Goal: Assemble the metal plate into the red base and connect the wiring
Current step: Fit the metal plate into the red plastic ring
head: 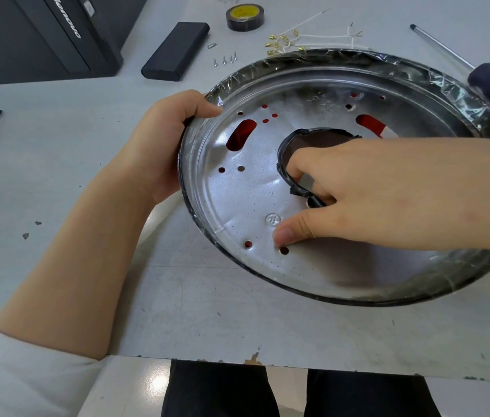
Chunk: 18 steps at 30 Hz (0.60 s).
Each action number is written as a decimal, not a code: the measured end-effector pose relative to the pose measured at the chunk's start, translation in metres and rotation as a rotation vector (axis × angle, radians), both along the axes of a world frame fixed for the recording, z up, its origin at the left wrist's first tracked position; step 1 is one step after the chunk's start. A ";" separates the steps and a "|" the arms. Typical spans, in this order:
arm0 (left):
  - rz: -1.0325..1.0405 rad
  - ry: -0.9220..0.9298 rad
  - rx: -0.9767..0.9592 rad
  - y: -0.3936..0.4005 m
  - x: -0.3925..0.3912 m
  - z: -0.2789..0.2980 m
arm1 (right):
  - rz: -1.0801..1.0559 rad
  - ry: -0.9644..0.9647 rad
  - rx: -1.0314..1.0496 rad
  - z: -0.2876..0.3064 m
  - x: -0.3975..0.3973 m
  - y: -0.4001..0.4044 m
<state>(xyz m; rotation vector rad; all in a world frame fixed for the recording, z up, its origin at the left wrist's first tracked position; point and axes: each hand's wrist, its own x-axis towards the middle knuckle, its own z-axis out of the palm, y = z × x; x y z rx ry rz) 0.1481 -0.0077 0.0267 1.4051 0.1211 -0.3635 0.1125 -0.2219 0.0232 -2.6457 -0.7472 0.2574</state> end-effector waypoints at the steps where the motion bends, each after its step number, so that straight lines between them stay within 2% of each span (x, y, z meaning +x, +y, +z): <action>1: -0.008 -0.016 -0.011 0.000 -0.001 0.000 | 0.003 -0.005 0.001 -0.001 0.000 0.000; 10: -0.035 -0.049 -0.052 -0.001 -0.001 -0.002 | -0.020 0.015 0.014 0.004 -0.007 -0.001; 13: -0.027 -0.044 0.021 0.004 0.002 -0.004 | -0.037 0.033 0.048 0.010 -0.012 0.000; 18: -0.063 -0.083 0.056 0.007 0.000 -0.003 | -0.036 0.010 -0.038 0.052 -0.017 -0.005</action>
